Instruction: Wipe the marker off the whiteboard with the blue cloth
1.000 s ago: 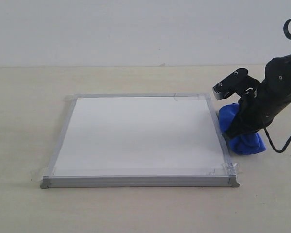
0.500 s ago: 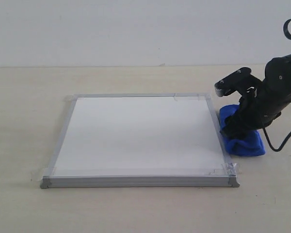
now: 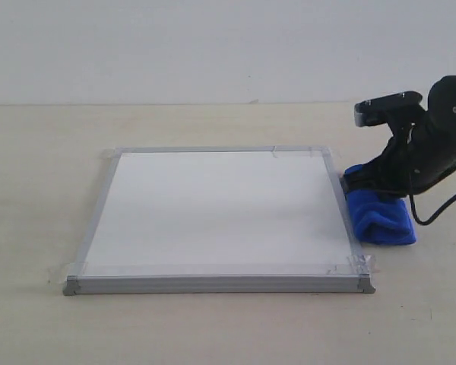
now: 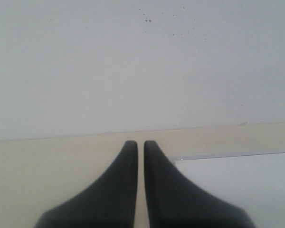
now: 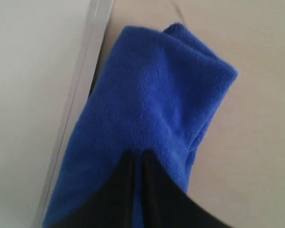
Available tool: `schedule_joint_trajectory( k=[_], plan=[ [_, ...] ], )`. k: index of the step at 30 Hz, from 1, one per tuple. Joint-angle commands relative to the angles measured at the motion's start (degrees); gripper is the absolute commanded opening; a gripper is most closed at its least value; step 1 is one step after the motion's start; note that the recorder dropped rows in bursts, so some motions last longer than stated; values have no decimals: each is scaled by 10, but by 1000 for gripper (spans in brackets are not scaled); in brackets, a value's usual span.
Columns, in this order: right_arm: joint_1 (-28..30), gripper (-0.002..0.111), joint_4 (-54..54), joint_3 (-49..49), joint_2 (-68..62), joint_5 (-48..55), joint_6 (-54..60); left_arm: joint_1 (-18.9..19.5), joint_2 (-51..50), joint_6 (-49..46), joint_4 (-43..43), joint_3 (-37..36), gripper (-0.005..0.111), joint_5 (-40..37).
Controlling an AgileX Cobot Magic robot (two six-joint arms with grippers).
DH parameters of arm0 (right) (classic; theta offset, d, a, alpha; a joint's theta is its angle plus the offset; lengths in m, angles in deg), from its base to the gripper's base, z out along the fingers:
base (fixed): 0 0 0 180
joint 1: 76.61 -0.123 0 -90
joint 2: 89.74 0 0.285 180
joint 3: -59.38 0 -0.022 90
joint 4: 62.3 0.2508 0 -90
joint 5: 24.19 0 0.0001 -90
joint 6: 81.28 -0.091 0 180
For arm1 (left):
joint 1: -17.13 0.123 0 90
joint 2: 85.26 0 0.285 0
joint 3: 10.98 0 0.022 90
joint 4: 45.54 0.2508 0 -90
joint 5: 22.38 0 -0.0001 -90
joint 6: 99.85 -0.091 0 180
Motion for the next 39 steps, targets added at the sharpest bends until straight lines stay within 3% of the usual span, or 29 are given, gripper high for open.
schedule_joint_trajectory(
  k=[1, 7, 13, 20, 23, 29, 39],
  plan=[
    [5, 1, 1, 12, -17, -12, -7, -1, -2, 3, -3, 2, 4, 1],
    [5, 1, 1, 12, -34, -12, -7, -1, -2, 3, -3, 2, 4, 0],
    [5, 1, 3, 12, 34, -5, -12, -1, -2, 3, -3, 2, 4, 0],
    [5, 1, 12, 17, 174, 90, -6, -1, -2, 3, -3, 2, 4, 0],
    [5, 1, 39, 50, 243, 79, 6, -1, -2, 3, -3, 2, 4, 0],
    [5, 1, 176, 128, 403, 63, 7, -1, -2, 3, -3, 2, 4, 0],
    [5, 1, 215, 150, 626, 252, 9, -1, -2, 3, -3, 2, 4, 0]
  ],
)
